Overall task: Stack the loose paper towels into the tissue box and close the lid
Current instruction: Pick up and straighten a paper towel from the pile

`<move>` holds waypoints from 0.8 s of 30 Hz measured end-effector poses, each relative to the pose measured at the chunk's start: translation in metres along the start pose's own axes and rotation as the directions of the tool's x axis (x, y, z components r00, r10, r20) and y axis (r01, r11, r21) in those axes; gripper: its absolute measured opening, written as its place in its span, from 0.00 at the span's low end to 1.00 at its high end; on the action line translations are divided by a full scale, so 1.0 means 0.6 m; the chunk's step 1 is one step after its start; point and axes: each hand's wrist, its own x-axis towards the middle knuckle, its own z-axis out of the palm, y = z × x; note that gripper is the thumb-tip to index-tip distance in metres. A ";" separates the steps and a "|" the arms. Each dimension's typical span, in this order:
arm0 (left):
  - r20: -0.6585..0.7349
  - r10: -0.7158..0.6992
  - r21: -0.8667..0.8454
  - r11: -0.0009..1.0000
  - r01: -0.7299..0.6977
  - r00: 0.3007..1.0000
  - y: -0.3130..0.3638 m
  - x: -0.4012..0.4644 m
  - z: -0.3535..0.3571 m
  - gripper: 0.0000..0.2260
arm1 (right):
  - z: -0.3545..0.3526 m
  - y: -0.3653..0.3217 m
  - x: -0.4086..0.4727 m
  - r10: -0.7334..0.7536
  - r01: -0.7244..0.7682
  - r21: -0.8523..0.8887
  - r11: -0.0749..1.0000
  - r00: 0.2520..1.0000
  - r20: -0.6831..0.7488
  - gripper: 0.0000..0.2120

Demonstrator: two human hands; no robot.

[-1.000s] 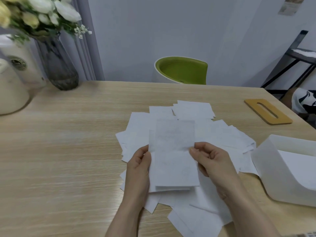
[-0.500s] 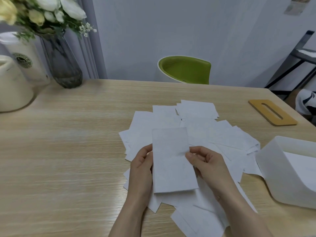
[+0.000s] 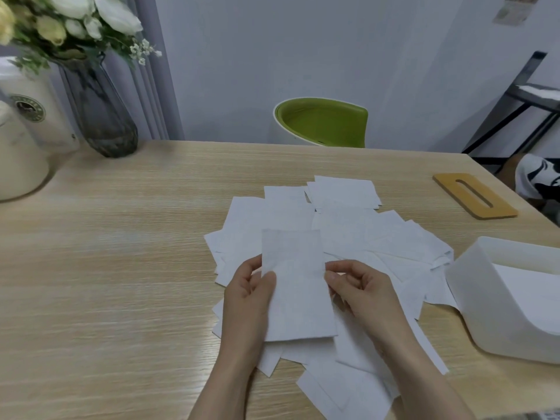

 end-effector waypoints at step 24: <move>-0.107 0.020 0.031 0.999 -0.017 0.994 -0.015 0.008 -0.002 0.12 | -0.116 0.011 -0.035 0.043 0.034 -0.679 0.733 0.994 0.096 0.12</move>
